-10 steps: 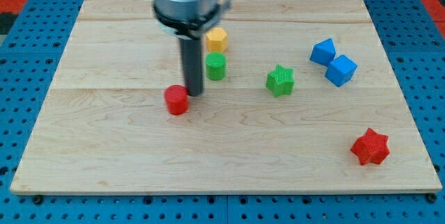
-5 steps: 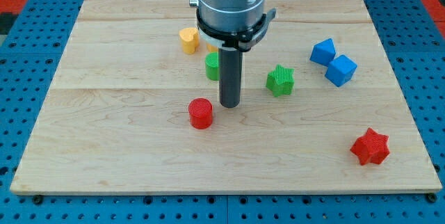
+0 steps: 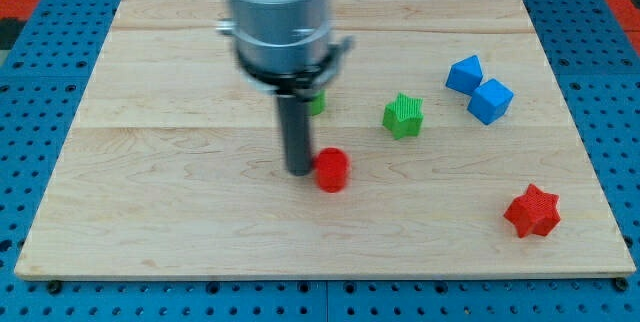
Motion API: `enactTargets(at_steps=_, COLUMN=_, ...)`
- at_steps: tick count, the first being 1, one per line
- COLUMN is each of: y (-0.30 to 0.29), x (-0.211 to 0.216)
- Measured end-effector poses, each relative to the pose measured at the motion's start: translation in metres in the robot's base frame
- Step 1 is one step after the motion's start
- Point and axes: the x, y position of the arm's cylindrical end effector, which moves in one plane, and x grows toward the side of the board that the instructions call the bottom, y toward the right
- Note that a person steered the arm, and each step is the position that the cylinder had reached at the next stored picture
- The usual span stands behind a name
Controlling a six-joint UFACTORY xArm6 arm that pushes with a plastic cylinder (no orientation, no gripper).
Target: Move the red circle into the red star to the bottom right
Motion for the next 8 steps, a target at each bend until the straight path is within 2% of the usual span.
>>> enactTargets(at_steps=1, y=0.053, x=0.004)
enactTargets(at_steps=2, y=0.069, x=0.022)
enactTargets(at_steps=4, y=0.14, x=0.027)
enactTargets(at_steps=8, y=0.15, x=0.027)
